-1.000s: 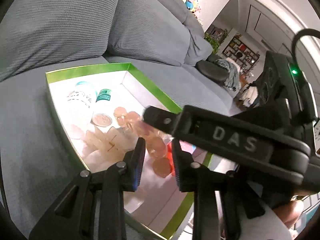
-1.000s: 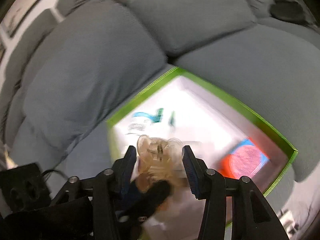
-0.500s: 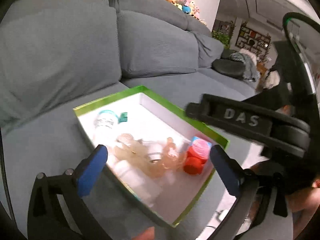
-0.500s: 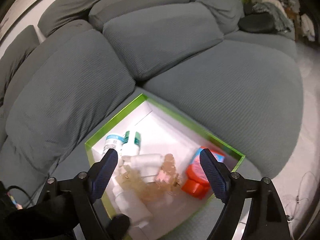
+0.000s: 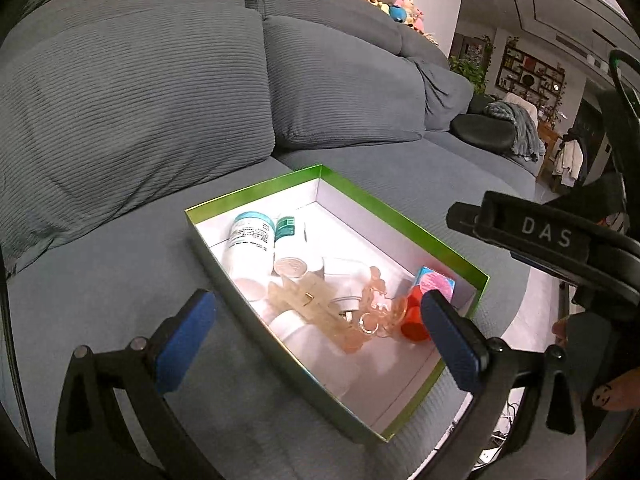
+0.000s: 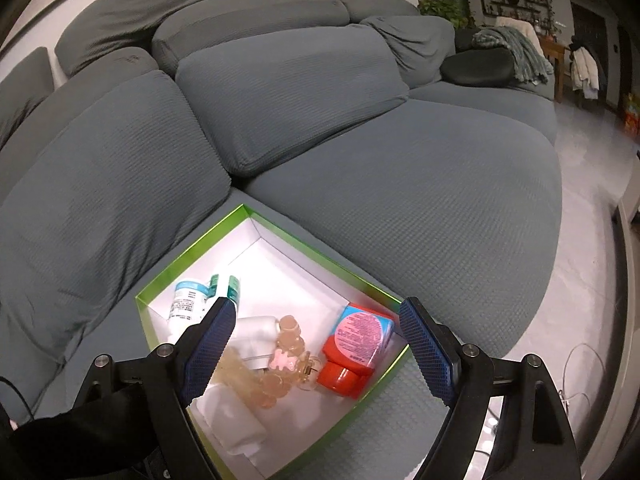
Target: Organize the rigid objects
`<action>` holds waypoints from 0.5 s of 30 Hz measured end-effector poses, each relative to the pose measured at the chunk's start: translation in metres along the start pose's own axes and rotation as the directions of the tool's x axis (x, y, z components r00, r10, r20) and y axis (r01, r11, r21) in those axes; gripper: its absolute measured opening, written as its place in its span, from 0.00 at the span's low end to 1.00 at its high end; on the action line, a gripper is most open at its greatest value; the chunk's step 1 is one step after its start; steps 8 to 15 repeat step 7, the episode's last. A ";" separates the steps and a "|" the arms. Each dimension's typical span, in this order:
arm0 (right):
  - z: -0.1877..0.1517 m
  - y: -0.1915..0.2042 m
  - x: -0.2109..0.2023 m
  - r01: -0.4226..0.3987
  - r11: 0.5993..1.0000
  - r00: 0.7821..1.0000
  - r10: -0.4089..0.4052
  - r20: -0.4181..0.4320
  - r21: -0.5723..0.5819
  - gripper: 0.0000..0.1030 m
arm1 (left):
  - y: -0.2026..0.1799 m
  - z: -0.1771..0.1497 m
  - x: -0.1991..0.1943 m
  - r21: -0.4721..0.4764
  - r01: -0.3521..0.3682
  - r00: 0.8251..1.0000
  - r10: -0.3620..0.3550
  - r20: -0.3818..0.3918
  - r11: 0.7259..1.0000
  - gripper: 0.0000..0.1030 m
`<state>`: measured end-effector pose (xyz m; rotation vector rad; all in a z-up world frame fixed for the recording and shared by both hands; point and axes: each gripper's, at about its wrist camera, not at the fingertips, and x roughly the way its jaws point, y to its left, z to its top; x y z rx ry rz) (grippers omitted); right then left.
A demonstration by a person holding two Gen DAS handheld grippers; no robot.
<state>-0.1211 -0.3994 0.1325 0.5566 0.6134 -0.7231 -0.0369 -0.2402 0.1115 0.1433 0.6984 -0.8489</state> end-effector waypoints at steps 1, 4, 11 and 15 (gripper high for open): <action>0.001 0.001 0.002 -0.002 1.000 1.000 0.002 0.000 -0.003 0.83 | 0.001 0.000 -0.001 -0.004 0.005 1.000 -0.005 0.002 1.000 0.99; 0.002 0.003 0.002 -0.001 1.000 1.000 0.001 0.001 -0.010 0.83 | 0.003 0.000 -0.003 -0.012 0.011 1.000 -0.010 0.007 1.000 0.99; 0.002 0.004 0.002 0.004 1.000 1.000 -0.004 0.003 -0.014 0.83 | 0.004 -0.001 -0.005 -0.010 0.003 1.000 -0.003 0.010 1.000 0.99; 0.002 0.004 0.002 0.004 1.000 1.000 -0.004 0.003 -0.014 0.83 | 0.004 -0.001 -0.005 -0.010 0.003 1.000 -0.003 0.010 1.000 0.99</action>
